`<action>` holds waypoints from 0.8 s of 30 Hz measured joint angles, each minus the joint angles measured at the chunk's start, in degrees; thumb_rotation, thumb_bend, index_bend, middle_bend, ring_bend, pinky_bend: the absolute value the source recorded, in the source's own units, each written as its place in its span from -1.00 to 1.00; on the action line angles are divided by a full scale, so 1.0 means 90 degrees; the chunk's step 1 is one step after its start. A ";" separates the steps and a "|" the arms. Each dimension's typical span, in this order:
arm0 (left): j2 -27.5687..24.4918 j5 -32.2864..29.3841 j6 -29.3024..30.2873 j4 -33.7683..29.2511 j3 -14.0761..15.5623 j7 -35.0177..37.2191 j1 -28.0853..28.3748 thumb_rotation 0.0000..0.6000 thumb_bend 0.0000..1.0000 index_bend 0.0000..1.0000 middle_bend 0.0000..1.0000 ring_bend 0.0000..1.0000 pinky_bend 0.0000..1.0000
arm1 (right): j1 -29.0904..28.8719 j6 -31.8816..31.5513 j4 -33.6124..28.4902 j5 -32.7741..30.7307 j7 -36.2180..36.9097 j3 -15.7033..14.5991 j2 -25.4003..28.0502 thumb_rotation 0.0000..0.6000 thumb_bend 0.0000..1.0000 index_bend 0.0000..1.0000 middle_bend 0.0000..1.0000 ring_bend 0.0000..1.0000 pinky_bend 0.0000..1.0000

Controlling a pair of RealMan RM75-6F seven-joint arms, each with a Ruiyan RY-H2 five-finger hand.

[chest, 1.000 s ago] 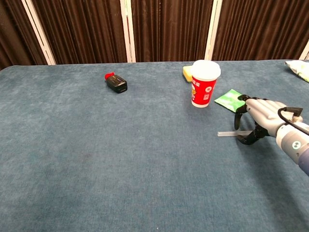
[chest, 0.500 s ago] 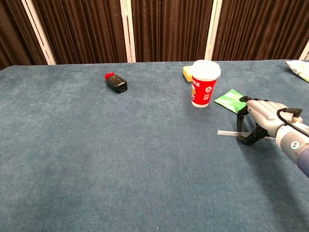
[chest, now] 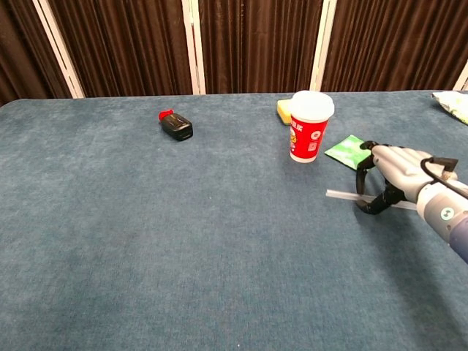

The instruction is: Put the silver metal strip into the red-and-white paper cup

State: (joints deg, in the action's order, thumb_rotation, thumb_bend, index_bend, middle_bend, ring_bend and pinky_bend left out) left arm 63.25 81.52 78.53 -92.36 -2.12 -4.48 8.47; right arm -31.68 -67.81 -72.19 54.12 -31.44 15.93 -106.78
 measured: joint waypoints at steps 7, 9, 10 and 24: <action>0.0003 -0.0011 0.0008 -0.0007 -0.0004 -0.0021 -0.0004 1.00 -0.51 -0.82 -1.00 -1.00 -1.00 | -0.0037 -0.0201 -0.0922 0.0233 0.0185 0.0292 0.0427 1.00 -0.25 0.16 -0.94 -1.00 -1.00; 0.0004 -0.0012 0.0011 -0.0008 -0.0004 -0.0022 -0.0005 1.00 -0.51 -0.82 -1.00 -1.00 -1.00 | -0.0049 -0.0247 -0.1253 0.0261 0.0310 0.0462 0.0582 1.00 -0.25 0.16 -0.93 -1.00 -1.00; 0.0005 -0.0013 0.0011 -0.0008 -0.0005 -0.0021 -0.0005 1.00 -0.51 -0.82 -1.00 -1.00 -1.00 | -0.0054 -0.0259 -0.1393 0.0262 0.0380 0.0548 0.0648 1.00 -0.25 0.16 -0.92 -1.00 -1.00; 0.0017 -0.0030 0.0003 0.0000 -0.0013 -0.0022 -0.0001 1.00 -0.51 -0.81 -1.00 -1.00 -1.00 | -0.0412 -0.0085 -0.2937 -0.0739 0.2564 0.2959 0.1399 1.00 -0.26 0.16 -0.89 -1.00 -1.00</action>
State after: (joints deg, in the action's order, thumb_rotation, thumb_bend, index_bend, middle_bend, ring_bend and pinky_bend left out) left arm 63.41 81.25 78.56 -92.36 -2.24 -4.68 8.46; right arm -35.39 -68.58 -98.62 47.47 -8.36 42.56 -94.20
